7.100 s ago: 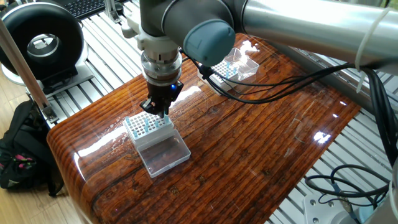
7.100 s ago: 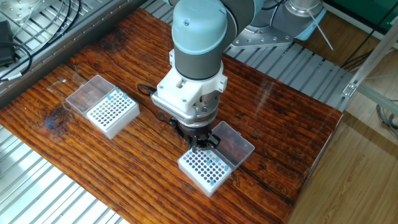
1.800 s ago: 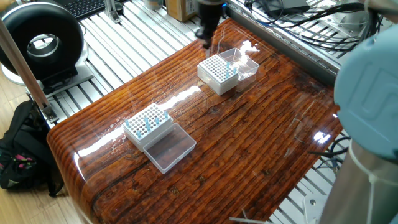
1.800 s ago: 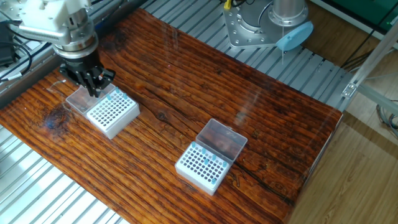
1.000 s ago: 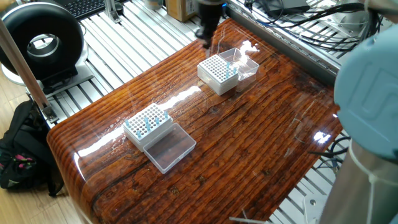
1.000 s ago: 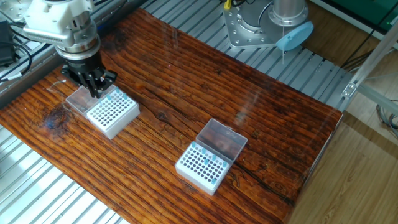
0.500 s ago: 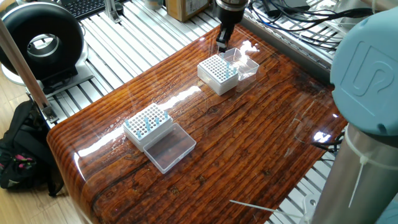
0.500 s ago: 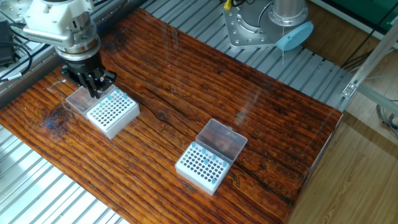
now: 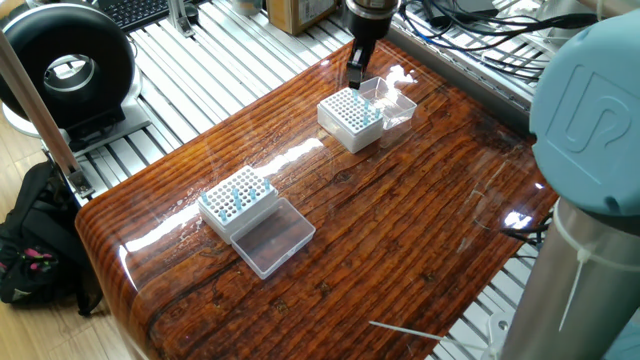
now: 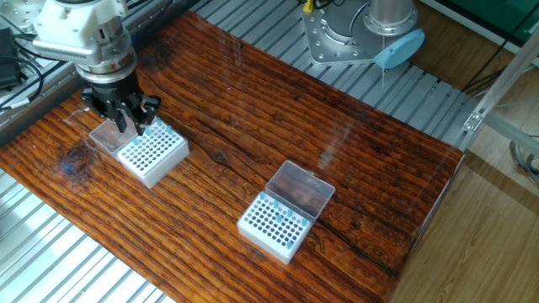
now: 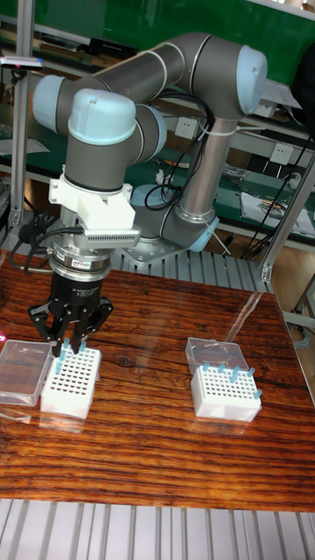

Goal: Transfer all medium pipette tips from one holder to another

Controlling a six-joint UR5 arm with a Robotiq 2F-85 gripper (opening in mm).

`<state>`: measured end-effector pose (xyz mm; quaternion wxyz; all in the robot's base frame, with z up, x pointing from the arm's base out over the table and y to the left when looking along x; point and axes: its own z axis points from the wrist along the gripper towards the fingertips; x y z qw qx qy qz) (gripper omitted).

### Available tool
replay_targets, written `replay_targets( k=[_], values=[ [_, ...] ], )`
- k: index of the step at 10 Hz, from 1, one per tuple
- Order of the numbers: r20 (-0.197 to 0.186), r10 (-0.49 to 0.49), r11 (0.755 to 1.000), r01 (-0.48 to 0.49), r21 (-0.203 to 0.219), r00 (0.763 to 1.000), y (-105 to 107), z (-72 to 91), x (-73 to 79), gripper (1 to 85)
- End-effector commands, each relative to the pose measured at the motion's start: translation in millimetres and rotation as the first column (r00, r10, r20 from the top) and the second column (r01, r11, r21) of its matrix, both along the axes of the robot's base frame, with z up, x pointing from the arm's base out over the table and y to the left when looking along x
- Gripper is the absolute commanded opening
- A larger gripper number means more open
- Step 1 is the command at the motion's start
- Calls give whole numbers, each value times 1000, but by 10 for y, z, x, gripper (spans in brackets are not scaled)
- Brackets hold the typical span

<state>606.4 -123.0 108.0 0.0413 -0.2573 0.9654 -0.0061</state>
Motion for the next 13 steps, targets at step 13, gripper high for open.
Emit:
replay_targets(
  k=[13],
  values=[
    [-34,-410,911,411,37,911,2045,39,-346,253]
  ],
)
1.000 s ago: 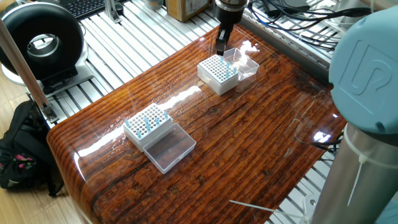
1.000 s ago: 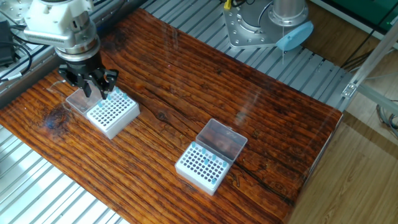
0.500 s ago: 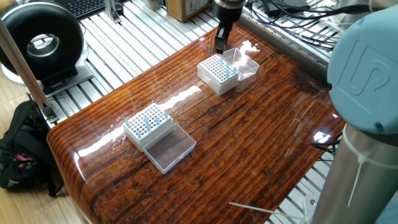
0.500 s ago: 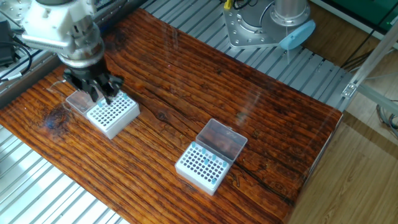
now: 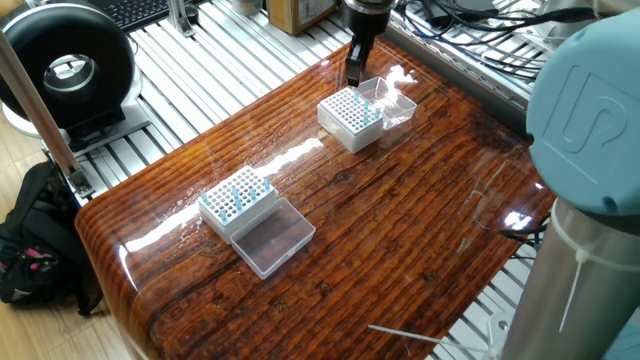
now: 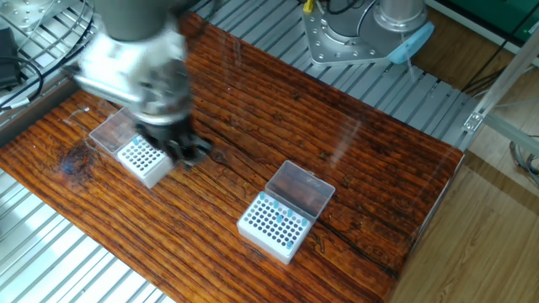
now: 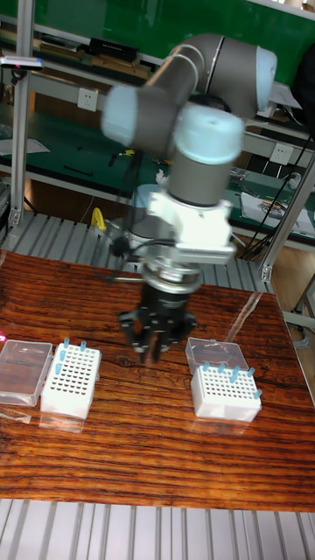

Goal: Transfer all medium pipette tips from one holder to another

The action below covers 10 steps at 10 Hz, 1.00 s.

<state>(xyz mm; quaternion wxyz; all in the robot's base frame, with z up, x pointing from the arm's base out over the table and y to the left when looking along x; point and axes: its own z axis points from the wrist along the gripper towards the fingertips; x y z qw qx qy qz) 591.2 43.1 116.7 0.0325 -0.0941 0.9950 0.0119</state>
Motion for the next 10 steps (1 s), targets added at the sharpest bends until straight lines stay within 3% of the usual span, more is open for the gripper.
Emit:
replay_targets(
  k=[1,3,4,5,6,7,8,10],
  values=[
    [0,-97,995,97,-7,995,420,-47,-213,247],
    [17,-62,998,63,-30,998,364,-45,-174,213],
    [-2,8,999,-8,-43,1000,344,-48,-223,200],
    [-15,108,990,-109,-87,994,244,-46,-241,187],
    [-36,189,978,-191,-78,981,267,-49,-291,187],
    [-73,212,977,-214,-16,975,406,-52,-415,200],
    [-75,201,979,-202,-5,977,453,-60,-436,213],
    [-55,121,993,-121,5,991,854,-164,-501,220]
  ],
)
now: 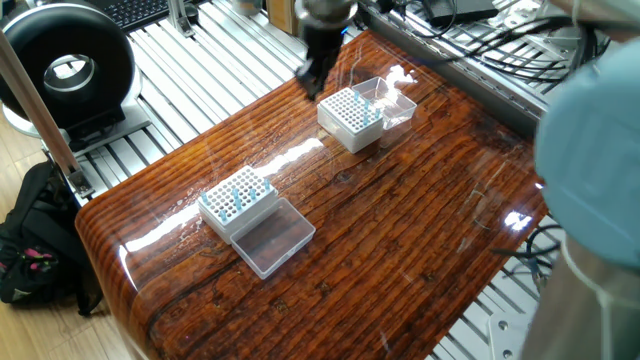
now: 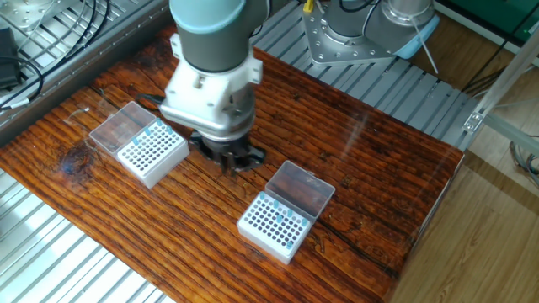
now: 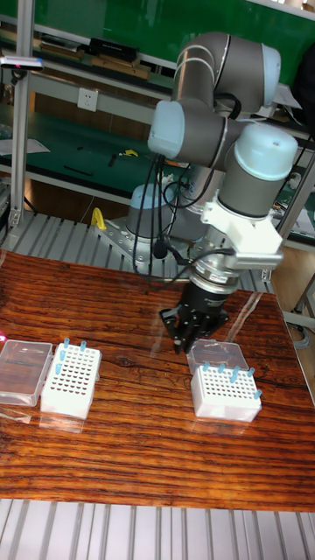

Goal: Transfer all medium pipette tips from one holder to another

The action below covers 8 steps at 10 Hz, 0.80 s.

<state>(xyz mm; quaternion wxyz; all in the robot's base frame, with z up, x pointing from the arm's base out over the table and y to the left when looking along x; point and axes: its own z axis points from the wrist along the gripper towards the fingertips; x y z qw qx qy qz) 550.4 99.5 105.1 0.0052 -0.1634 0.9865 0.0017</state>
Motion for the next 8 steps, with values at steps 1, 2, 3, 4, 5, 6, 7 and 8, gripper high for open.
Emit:
replay_targets(
  k=[1,2,3,4,5,6,7,8],
  values=[
    [7,-50,998,50,39,999,477,-81,-100,247],
    [15,-69,996,68,51,998,626,-105,-109,263],
    [23,-71,996,70,56,997,672,-124,-109,277],
    [23,-70,996,68,58,997,672,-131,-116,293],
    [24,-66,997,65,51,998,644,-141,-123,300],
    [25,-60,997,59,44,998,600,-165,-130,303],
    [27,-52,998,51,37,998,552,-185,-130,313],
    [34,-46,999,45,27,998,495,-199,-123,317]
  ],
)
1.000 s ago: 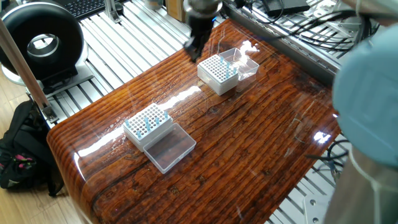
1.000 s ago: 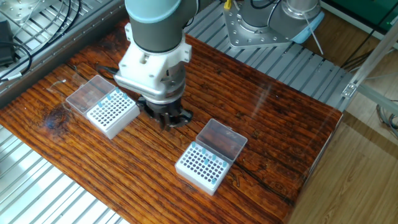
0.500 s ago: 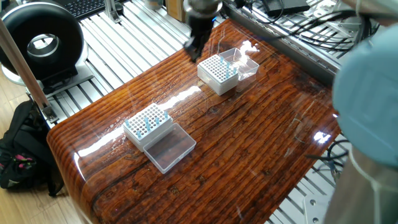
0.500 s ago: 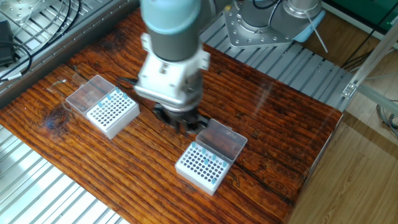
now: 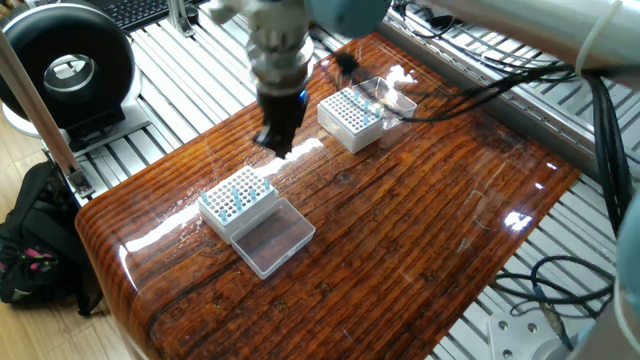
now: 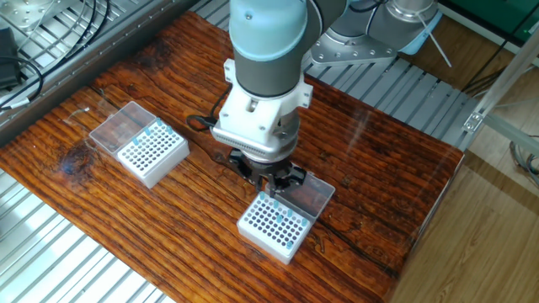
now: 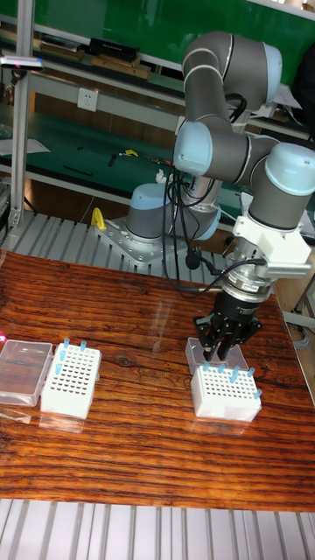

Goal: Transfer all medium pipette tips from one holder to another

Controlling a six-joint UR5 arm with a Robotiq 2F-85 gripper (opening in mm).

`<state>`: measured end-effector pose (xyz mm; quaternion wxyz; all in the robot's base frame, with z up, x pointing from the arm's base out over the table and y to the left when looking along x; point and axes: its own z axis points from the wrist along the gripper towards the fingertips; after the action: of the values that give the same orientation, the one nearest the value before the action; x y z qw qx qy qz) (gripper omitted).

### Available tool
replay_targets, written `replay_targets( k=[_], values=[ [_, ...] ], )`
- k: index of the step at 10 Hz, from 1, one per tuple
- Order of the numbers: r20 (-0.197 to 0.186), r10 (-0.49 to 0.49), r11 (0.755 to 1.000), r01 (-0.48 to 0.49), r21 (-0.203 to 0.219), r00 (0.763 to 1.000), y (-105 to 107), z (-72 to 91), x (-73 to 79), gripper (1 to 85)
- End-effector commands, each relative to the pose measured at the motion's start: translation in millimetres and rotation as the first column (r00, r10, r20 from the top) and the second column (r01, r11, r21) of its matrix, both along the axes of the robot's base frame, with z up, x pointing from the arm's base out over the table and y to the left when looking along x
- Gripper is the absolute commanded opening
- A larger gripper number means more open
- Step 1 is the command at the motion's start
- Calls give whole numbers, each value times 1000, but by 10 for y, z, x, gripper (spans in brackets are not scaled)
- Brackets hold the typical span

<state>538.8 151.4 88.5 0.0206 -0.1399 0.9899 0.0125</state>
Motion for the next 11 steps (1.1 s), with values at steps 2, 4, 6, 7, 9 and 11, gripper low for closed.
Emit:
replay_targets(
  k=[2,4,6,7,9,11],
  values=[
    [18,3,1000,-3,-15,1000,-118,-70,4,317],
    [24,5,1000,-4,-9,1000,-143,-99,20,317],
    [29,-1,1000,0,8,1000,-93,-136,50,317],
    [26,1,1000,-1,10,1000,-89,-135,45,317],
    [25,4,1000,-4,11,1000,-85,-148,46,317],
    [28,4,1000,-4,19,1000,-57,-168,71,307]
  ],
)
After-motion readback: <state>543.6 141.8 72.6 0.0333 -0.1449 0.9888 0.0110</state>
